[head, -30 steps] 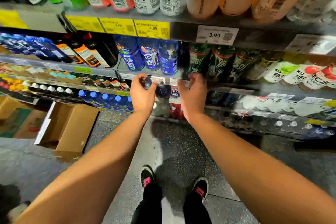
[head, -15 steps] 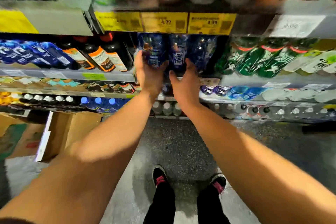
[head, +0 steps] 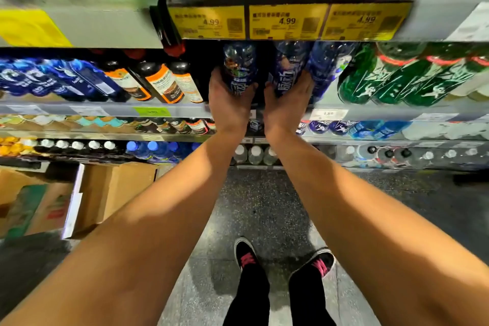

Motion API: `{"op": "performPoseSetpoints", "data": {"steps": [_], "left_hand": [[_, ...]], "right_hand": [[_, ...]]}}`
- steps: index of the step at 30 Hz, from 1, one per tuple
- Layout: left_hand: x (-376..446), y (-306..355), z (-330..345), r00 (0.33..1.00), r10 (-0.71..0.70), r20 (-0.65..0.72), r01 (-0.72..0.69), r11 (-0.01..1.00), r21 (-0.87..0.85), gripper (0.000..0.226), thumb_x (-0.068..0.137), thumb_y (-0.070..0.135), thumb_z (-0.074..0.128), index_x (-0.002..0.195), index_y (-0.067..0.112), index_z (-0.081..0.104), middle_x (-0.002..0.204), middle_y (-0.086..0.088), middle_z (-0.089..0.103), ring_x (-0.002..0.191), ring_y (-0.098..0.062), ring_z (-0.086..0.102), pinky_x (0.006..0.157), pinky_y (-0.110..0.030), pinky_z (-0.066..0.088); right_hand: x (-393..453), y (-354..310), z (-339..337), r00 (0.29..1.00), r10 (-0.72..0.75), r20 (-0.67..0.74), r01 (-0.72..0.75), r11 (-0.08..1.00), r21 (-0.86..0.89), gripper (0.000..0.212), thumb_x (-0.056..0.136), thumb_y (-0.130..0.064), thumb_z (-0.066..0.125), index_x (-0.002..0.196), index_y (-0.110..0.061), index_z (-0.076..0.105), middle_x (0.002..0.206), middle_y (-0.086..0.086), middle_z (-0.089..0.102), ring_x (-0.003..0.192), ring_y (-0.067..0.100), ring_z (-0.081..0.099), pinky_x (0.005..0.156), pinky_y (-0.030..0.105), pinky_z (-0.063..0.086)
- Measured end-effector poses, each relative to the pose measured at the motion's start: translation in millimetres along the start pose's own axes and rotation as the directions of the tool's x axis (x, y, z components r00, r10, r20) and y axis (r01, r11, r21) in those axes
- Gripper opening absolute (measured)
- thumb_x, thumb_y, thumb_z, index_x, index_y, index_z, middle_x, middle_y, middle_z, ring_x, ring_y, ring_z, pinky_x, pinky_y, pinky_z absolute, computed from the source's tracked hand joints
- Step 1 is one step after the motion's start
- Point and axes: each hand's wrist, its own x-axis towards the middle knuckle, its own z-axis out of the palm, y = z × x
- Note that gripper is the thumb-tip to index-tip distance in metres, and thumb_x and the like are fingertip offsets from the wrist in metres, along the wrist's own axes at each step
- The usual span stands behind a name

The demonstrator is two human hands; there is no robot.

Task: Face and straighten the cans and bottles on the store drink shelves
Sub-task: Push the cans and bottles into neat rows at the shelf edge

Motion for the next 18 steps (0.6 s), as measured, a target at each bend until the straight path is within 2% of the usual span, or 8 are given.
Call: {"op": "performPoseSetpoints", "data": {"steps": [3,7,9,12,14,16,18], "left_hand": [[1,-2,-2,0.999,-0.024,-0.029,0.024,1.0,-0.003,0.076,0.061,0.036,0.084,0.126,0.009,0.056,0.115,-0.005,0.068,0.108,-0.022,0.065,0.092,-0.042,0.053],[2,-3,-4,0.999,-0.04,-0.006,0.04,0.999,-0.014,0.078,0.061,0.036,0.086,0.128,0.01,0.055,0.117,-0.003,0.067,0.109,-0.021,0.064,0.092,-0.042,0.053],[4,-5,-6,0.999,-0.036,0.015,0.036,0.999,-0.015,0.081,0.06,0.04,0.085,0.129,0.011,0.054,0.118,-0.003,0.067,0.11,-0.021,0.064,0.092,-0.043,0.053],[6,-5,-10,0.998,-0.037,0.052,0.037,0.999,0.002,0.079,0.063,0.032,0.088,0.13,0.008,0.055,0.118,-0.004,0.067,0.109,-0.02,0.064,0.092,-0.035,0.053],[6,-7,-12,0.996,-0.05,0.07,0.05,0.999,0.011,0.077,0.066,0.028,0.09,0.132,0.009,0.055,0.118,-0.002,0.069,0.107,-0.017,0.065,0.089,-0.026,0.052],[6,-6,-12,0.995,-0.059,0.076,0.058,0.998,0.024,0.076,0.067,0.029,0.09,0.131,0.009,0.056,0.117,-0.001,0.07,0.105,-0.016,0.066,0.086,-0.025,0.053],[6,-3,-12,0.995,-0.067,0.079,0.066,0.998,0.016,0.073,0.067,0.029,0.09,0.129,0.009,0.057,0.114,-0.001,0.07,0.101,-0.016,0.066,0.082,-0.022,0.052]], "right_hand": [[4,-4,6,0.998,0.034,-0.048,-0.034,0.999,-0.007,0.081,0.079,-0.025,0.077,0.145,-0.002,0.037,0.144,0.018,0.042,0.136,0.033,0.038,0.111,0.042,0.032],[8,-7,12,0.993,0.056,-0.105,-0.06,0.998,-0.035,0.074,0.077,-0.032,0.081,0.135,-0.006,0.043,0.135,0.012,0.05,0.124,0.032,0.05,0.092,0.042,0.046],[9,-7,15,0.992,0.08,-0.095,-0.079,0.997,0.008,0.068,0.078,-0.031,0.08,0.13,-0.011,0.041,0.127,0.009,0.059,0.113,0.031,0.06,0.083,0.04,0.053],[12,-5,12,0.993,0.093,-0.07,-0.088,0.994,0.067,0.063,0.078,-0.03,0.079,0.124,-0.012,0.041,0.117,0.008,0.066,0.1,0.028,0.066,0.075,0.033,0.053],[13,0,8,0.998,0.025,-0.059,-0.023,0.999,0.049,0.064,0.075,-0.033,0.08,0.123,-0.011,0.043,0.113,0.008,0.066,0.097,0.028,0.065,0.073,0.032,0.051],[9,5,4,0.998,-0.048,-0.042,0.049,0.999,0.024,0.066,0.073,-0.034,0.08,0.123,-0.009,0.045,0.112,0.008,0.066,0.097,0.026,0.063,0.074,0.033,0.051],[5,9,1,0.995,-0.099,0.001,0.099,0.995,0.017,0.067,0.074,-0.031,0.08,0.127,-0.008,0.046,0.114,0.009,0.065,0.099,0.023,0.061,0.075,0.027,0.047]]}}
